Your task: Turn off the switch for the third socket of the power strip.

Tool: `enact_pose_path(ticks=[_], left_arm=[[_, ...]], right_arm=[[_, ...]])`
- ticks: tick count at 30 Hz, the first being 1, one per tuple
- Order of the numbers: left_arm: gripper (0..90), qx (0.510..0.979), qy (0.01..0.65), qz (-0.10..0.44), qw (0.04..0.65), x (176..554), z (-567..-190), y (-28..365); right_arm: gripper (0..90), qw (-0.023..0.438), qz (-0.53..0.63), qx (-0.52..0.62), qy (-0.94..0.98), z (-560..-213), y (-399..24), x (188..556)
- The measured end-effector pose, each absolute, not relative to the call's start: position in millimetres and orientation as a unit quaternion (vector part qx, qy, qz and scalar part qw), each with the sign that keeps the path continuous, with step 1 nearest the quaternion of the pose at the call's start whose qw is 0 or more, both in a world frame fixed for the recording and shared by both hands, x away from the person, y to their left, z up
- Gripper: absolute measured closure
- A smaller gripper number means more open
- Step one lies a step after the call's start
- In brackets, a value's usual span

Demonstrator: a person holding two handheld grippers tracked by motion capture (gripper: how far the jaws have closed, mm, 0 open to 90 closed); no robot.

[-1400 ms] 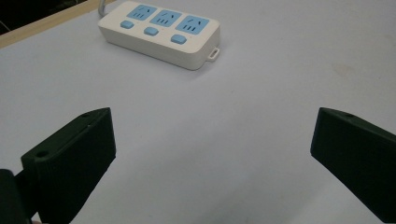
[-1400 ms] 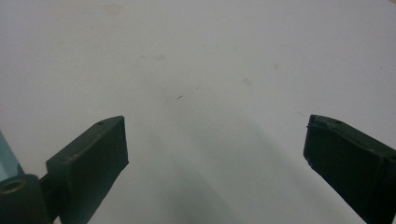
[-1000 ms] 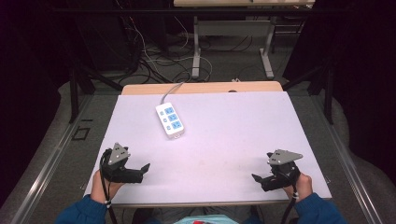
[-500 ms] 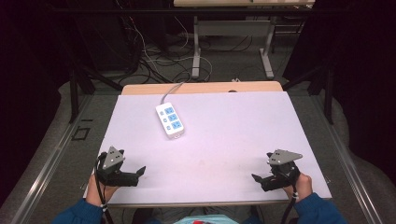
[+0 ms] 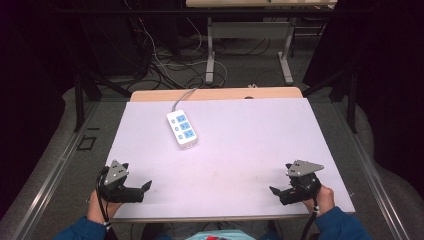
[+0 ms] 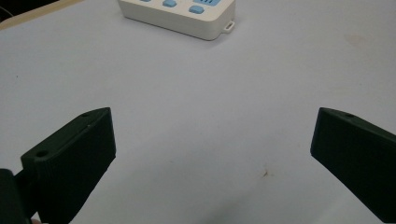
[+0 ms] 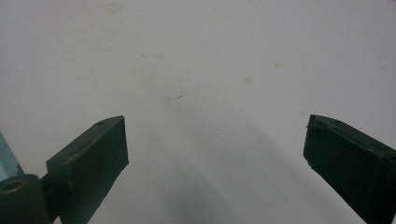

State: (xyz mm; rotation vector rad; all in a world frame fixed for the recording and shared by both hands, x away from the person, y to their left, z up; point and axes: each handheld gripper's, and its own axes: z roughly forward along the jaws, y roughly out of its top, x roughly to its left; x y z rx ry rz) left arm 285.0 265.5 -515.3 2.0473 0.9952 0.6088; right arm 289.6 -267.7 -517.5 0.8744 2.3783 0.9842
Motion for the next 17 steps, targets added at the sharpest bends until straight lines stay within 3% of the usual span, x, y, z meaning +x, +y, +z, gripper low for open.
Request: enact_pose_path(ticks=[17], left_arm=[[0.0,0.81,0.384,0.234,0.377,285.1,-516.5,266.0]], right_arm=[[5.8,0.212,0.357,0.309,0.856,-518.3,-268.8,290.5]])
